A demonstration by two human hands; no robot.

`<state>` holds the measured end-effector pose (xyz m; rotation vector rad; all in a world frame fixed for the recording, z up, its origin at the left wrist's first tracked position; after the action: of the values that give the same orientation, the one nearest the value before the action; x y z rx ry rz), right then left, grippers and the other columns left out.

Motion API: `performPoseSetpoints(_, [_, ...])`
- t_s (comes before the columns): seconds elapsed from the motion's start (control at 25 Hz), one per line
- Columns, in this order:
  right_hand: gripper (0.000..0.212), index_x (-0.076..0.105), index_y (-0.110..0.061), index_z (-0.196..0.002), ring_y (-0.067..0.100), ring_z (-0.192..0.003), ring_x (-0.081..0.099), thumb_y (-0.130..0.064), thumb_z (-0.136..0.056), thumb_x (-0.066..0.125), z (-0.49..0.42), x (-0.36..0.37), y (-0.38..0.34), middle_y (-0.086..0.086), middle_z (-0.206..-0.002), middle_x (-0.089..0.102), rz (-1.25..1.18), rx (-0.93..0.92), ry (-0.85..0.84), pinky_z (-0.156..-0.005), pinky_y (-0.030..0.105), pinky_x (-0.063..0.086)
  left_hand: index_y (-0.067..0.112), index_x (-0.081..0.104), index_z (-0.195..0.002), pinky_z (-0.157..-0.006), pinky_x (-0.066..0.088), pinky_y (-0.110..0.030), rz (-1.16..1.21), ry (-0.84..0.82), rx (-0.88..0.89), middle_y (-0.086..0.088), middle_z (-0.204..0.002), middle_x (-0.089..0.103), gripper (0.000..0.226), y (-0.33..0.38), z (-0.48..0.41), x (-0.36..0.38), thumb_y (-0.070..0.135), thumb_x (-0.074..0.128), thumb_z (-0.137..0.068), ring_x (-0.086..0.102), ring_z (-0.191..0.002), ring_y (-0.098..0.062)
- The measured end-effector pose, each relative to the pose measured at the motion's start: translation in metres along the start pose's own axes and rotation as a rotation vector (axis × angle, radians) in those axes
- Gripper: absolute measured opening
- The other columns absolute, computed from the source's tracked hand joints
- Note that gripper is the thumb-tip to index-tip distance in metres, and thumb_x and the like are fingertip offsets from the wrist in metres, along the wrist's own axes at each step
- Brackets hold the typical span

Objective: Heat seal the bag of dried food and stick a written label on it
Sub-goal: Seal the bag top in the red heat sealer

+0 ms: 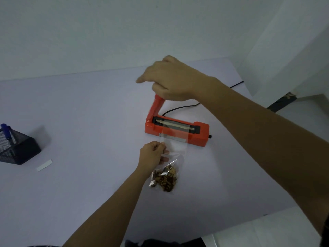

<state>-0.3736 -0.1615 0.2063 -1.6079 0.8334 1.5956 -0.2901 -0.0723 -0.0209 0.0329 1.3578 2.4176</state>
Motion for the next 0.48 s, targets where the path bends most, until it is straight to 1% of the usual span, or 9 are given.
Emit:
performPoseSetpoints(0.08, [0.053,0.053,-0.020,-0.127,0.015,-0.122,0.048,-0.021,-0.083,0.025,0.018,0.009,0.011,-0.001,-0.132,0.057,-0.111,0.082,-0.011,-0.106,0.034,0.023,0.003,0.065,-0.078,-0.058,0.057,-0.033,-0.006,0.000,0.002,-0.008,-0.077,0.072,0.030,0.000,0.001,0.001,0.024,0.053,-0.094,0.067,-0.051,-0.019])
performPoseSetpoints(0.16, [0.049,0.050,-0.015,-0.130,0.017,-0.128,0.045,-0.023,-0.089,0.024,0.038,0.018,0.022,0.004,-0.136,0.054,-0.195,0.191,0.052,-0.109,0.035,0.023,0.004,0.065,-0.076,-0.059,0.057,-0.035,-0.009,-0.001,0.007,-0.008,-0.078,0.073,0.030,-0.001,0.002,0.001,0.024,0.053,-0.094,0.067,-0.052,-0.019])
performPoseSetpoints(0.24, [0.046,0.047,-0.010,-0.131,0.021,-0.133,0.039,-0.029,-0.096,0.024,0.061,0.031,0.032,0.008,-0.138,0.051,-0.218,0.309,0.117,-0.111,0.038,0.024,0.004,0.064,-0.076,-0.061,0.058,-0.039,-0.012,0.001,0.008,-0.007,-0.077,0.073,0.029,-0.001,0.002,0.002,0.024,0.053,-0.094,0.068,-0.052,-0.019])
performPoseSetpoints(0.28, [0.046,0.046,-0.009,-0.132,0.022,-0.135,0.036,-0.031,-0.098,0.025,0.072,0.040,0.037,0.009,-0.140,0.048,-0.215,0.365,0.122,-0.112,0.040,0.024,0.004,0.065,-0.076,-0.061,0.058,-0.040,-0.009,0.001,0.005,-0.007,-0.077,0.073,0.029,-0.001,0.001,0.001,0.024,0.053,-0.094,0.068,-0.051,-0.019])
performPoseSetpoints(0.48, [0.053,0.038,-0.010,-0.138,0.021,-0.140,0.026,-0.036,-0.096,0.018,0.120,0.098,0.059,0.007,-0.147,0.039,-0.149,0.549,0.016,-0.114,0.040,0.018,0.007,0.065,-0.076,-0.061,0.059,-0.039,-0.004,0.000,-0.001,-0.008,-0.077,0.072,0.027,-0.002,0.001,0.002,0.023,0.053,-0.094,0.068,-0.051,-0.018])
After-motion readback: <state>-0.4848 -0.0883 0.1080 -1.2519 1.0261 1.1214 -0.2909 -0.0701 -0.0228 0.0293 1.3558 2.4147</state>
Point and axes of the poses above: each hand's wrist, its own z-axis away from the middle knuckle, its own x-axis out of the palm, y = z × x, the point moved 7 cm from there along -z, towards the middle knuckle
